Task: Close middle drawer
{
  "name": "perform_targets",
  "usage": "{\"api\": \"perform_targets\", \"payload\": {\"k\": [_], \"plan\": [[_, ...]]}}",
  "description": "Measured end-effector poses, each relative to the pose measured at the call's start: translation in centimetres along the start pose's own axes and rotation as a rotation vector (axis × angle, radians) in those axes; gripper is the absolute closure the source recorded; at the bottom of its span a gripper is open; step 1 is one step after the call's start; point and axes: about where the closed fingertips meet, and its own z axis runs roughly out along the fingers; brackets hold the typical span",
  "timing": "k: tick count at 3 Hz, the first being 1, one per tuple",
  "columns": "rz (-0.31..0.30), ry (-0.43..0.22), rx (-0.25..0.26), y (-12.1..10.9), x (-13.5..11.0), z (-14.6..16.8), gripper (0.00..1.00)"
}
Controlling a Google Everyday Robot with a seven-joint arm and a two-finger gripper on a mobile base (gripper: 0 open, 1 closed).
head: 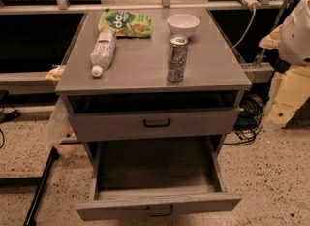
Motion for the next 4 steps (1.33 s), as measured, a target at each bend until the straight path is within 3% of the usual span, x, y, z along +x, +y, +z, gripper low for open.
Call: {"api": "perform_targets", "payload": {"k": [1, 2, 3, 4], "plan": [[0.000, 0.000, 0.000, 0.0, 0.0, 0.0, 0.00], [-0.004, -0.010, 0.000, 0.4, 0.4, 1.1, 0.19], [-0.003, -0.053, -0.014, 1.9, 1.2, 5.2, 0.42], [0.013, -0.106, -0.050, 3.9, 2.7, 12.5, 0.65]]}}
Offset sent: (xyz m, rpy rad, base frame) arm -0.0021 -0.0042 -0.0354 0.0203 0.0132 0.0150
